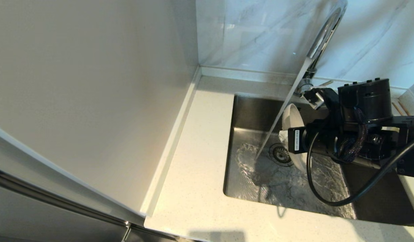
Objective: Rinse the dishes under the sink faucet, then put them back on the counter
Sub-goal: Rinse the plate, then place the plate on the table
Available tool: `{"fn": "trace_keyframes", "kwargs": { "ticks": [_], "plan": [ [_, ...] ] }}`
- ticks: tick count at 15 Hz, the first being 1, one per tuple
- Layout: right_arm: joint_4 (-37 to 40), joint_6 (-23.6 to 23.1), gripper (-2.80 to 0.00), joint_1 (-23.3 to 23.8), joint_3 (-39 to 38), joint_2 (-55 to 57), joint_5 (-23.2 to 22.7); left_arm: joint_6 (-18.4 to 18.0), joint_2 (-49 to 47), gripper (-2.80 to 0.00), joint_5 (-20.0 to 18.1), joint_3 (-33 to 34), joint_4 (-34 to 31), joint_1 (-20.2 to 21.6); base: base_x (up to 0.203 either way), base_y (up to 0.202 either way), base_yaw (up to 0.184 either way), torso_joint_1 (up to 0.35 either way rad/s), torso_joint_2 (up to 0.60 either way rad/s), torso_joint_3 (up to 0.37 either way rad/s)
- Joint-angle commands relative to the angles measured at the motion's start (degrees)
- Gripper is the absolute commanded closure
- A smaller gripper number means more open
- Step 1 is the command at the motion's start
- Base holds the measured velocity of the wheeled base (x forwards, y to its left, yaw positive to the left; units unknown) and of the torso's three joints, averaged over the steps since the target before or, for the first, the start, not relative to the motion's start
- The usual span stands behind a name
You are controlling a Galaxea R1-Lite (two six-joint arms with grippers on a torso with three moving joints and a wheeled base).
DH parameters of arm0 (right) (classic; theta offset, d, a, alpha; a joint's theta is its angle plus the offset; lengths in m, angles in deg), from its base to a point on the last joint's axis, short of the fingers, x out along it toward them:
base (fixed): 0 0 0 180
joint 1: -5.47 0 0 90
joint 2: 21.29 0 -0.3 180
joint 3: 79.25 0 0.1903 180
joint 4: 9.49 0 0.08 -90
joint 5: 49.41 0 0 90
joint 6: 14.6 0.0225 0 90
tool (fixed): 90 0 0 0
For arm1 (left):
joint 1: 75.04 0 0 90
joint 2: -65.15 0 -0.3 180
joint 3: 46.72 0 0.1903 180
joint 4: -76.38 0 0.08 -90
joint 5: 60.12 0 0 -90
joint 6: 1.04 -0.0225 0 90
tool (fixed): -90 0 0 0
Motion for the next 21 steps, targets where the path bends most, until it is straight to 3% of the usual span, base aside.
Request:
{"fn": "trace_keyframes", "kwargs": {
  "ticks": [1,2,10,14,18,20,21],
  "plan": [
    [0.03,3.56,0.00,-0.03,0.99,-0.30,-1.02,0.00,0.00,0.00,0.01,0.00,-0.02,0.02,0.000,0.000,0.000,0.000,0.00,0.000],
    [0.06,5.53,0.00,-0.03,1.58,-0.21,-1.98,0.00,0.00,0.00,0.01,0.00,-0.02,0.02,0.000,0.000,0.000,0.000,0.00,0.000],
    [0.98,5.80,0.00,-0.26,1.37,0.16,-1.65,0.00,0.00,0.00,0.01,0.00,-0.02,0.02,0.000,0.000,0.000,0.000,0.00,0.000],
    [10.42,4.39,0.00,1.63,-0.68,-4.43,6.24,0.00,0.00,0.00,0.01,0.00,-0.02,0.02,0.000,0.000,0.000,0.000,0.00,0.000],
    [17.69,-6.29,0.00,2.04,-1.59,-13.93,13.45,0.00,0.00,0.00,0.01,0.00,-0.02,0.02,0.000,0.000,0.000,0.000,0.00,0.000],
    [18.67,-7.89,0.00,0.96,-6.71,-15.42,14.90,0.00,0.00,0.00,0.01,0.00,-0.02,0.02,0.000,0.000,0.000,0.000,0.00,0.000],
    [19.06,-8.31,0.00,0.66,-10.51,-15.01,18.18,0.00,0.00,0.00,0.01,0.00,-0.02,0.02,0.000,0.000,0.000,0.000,0.00,0.000]
  ]
}}
